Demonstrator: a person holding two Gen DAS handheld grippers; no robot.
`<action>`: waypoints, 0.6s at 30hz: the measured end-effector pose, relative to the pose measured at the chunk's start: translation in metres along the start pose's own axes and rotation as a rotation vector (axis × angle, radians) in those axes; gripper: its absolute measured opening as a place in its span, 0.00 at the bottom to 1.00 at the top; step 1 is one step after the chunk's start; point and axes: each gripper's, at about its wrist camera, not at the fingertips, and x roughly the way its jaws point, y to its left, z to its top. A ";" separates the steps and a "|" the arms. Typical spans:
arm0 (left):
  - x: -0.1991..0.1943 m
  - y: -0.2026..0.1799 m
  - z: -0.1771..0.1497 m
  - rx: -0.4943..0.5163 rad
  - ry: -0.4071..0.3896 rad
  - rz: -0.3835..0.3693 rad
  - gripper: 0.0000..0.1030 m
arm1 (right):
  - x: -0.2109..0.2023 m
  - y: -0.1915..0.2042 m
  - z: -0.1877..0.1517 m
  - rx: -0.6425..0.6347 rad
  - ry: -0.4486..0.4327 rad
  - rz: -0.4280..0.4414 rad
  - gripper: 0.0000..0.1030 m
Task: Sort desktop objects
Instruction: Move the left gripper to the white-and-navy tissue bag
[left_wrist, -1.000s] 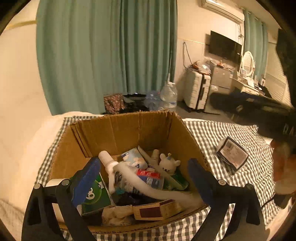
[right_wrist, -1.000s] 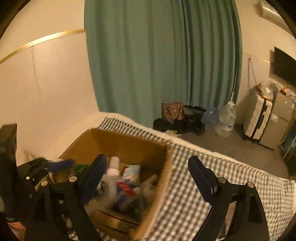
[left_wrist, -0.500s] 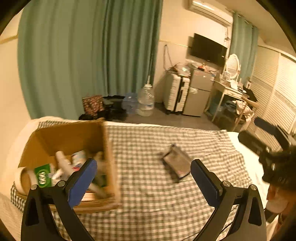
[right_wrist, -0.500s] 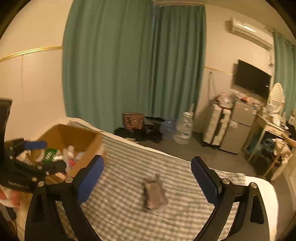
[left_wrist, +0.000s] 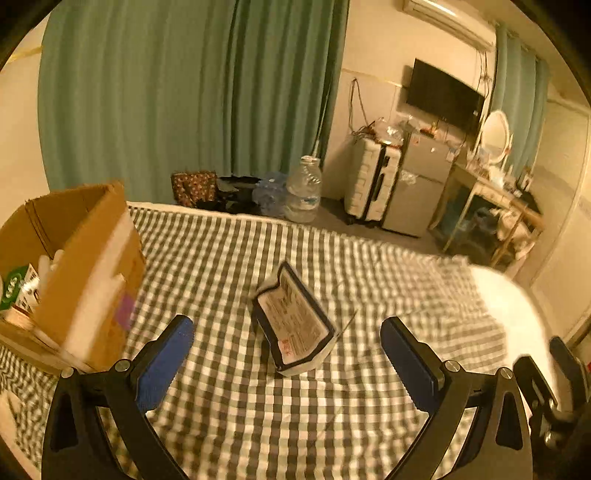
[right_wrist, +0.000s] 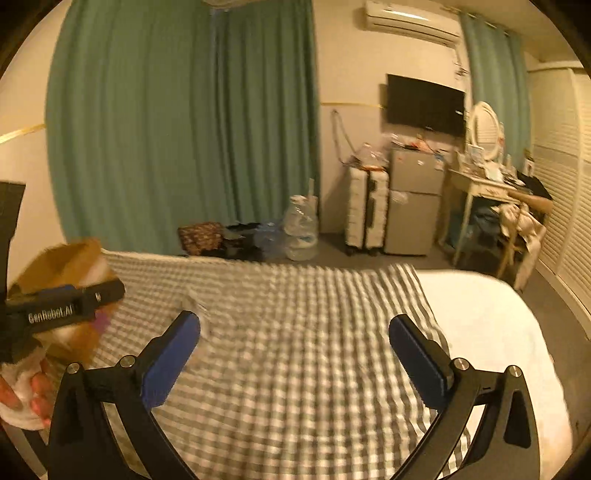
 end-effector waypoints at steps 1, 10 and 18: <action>0.011 -0.004 -0.009 0.013 -0.002 0.047 1.00 | 0.009 -0.008 -0.017 -0.004 0.014 -0.020 1.00; 0.078 -0.022 -0.022 0.049 0.065 0.089 1.00 | 0.095 -0.028 -0.033 0.022 0.087 0.045 1.00; 0.129 -0.035 -0.014 0.042 0.115 0.167 1.00 | 0.132 -0.049 -0.062 0.061 0.212 0.046 1.00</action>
